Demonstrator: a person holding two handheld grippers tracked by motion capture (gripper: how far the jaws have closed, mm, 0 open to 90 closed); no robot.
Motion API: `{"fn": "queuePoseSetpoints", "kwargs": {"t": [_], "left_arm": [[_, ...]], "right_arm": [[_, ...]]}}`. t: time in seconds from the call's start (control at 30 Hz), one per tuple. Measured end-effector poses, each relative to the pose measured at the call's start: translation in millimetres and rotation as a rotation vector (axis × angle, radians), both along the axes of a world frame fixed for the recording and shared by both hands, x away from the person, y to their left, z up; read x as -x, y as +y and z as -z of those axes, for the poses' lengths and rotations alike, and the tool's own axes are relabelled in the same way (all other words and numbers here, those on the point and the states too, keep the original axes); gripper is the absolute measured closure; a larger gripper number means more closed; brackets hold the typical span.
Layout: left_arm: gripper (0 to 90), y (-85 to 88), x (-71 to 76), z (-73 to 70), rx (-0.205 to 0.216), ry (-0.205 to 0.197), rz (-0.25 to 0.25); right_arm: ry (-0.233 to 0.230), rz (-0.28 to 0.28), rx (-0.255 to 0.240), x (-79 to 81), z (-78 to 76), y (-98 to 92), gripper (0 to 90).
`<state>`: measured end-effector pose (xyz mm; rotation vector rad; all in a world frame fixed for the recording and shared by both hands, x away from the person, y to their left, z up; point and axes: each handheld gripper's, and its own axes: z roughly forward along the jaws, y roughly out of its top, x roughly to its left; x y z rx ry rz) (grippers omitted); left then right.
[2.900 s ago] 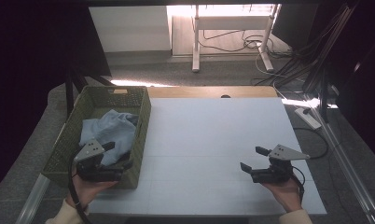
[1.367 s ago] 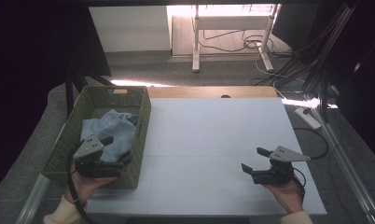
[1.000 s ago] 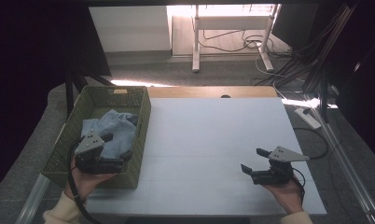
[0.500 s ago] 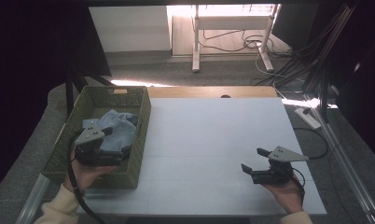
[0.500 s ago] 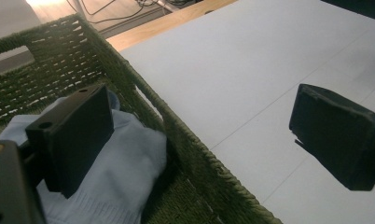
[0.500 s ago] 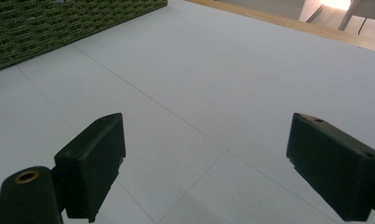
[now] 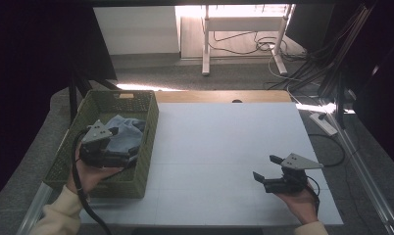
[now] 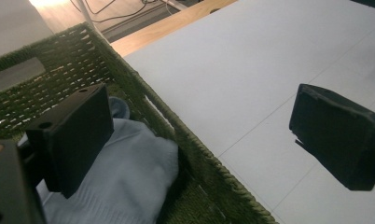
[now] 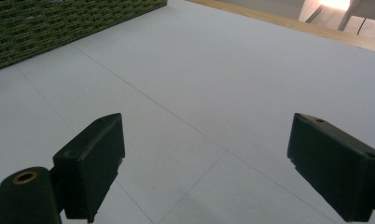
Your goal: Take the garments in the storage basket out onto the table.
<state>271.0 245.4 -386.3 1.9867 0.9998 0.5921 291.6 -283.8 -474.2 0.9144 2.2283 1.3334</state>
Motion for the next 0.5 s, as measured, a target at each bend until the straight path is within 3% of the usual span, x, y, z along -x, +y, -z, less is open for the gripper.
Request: {"fn": "queuePoseSetpoints", "kwargs": {"t": [0.5], "left_arm": [[6.5,5.6,-10.6,-2.3,-0.017,0.002,-0.016]], "right_arm": [[-0.001,0.001,0.018,-0.5,0.9,1.4,10.5]]}}
